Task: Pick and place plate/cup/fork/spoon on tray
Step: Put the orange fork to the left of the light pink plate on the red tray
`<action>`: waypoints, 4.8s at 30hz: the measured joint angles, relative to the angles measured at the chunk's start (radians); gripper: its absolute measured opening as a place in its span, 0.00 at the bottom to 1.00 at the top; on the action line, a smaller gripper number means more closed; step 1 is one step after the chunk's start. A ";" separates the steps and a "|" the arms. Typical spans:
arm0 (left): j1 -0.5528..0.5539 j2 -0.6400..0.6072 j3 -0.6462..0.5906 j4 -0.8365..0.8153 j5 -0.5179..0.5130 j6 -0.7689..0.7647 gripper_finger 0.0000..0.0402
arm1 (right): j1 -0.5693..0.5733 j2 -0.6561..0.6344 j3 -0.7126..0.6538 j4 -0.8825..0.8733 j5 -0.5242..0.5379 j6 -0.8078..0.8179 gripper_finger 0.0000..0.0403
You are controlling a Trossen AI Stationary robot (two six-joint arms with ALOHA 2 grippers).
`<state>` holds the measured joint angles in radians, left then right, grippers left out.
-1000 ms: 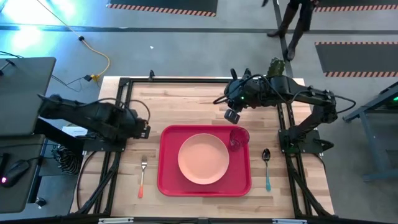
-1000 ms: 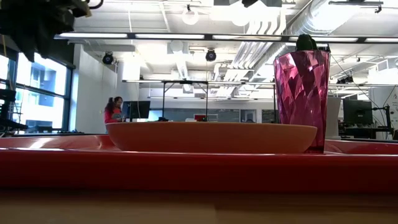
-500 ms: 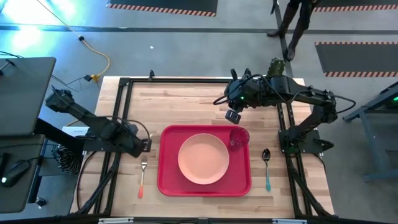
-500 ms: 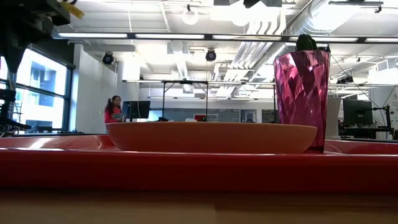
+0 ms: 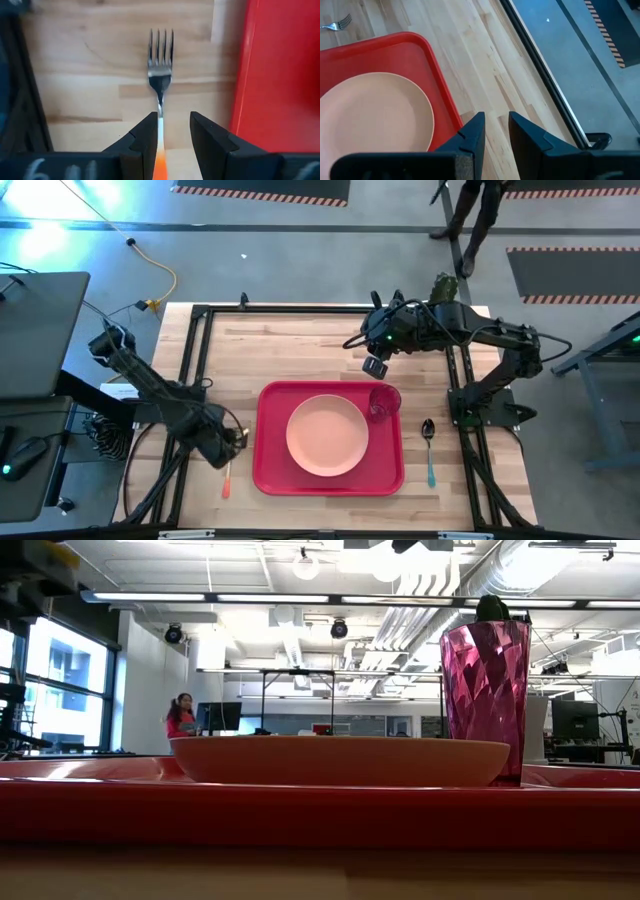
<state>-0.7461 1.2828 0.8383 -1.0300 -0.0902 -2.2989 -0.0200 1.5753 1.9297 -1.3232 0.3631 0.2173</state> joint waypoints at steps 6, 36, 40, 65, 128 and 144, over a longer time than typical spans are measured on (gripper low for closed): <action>-0.024 0.087 0.000 0.070 0.052 -0.021 0.26 | 0.000 0.000 0.000 0.000 0.000 0.000 0.19; 0.001 0.300 0.000 0.174 0.112 -0.022 0.26 | 0.000 0.000 0.000 0.000 0.000 -0.017 0.19; 0.007 0.327 0.000 0.177 0.113 -0.021 0.26 | 0.000 0.000 -0.001 -0.005 0.000 -0.017 0.19; 0.010 0.333 0.001 0.231 0.077 0.007 0.01 | 0.000 0.000 -0.001 -0.005 0.000 -0.019 0.19; 0.342 0.369 0.131 0.308 -0.105 0.373 0.01 | 0.001 0.000 -0.001 -0.013 0.000 0.052 0.19; 0.342 0.428 0.131 0.308 -0.045 0.391 0.01 | 0.001 0.000 -0.001 -0.035 0.000 0.053 0.19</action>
<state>-0.4042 1.7108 0.9695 -0.7224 -0.1354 -1.9082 -0.0189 1.5749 1.9289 -1.3586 0.3630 0.2703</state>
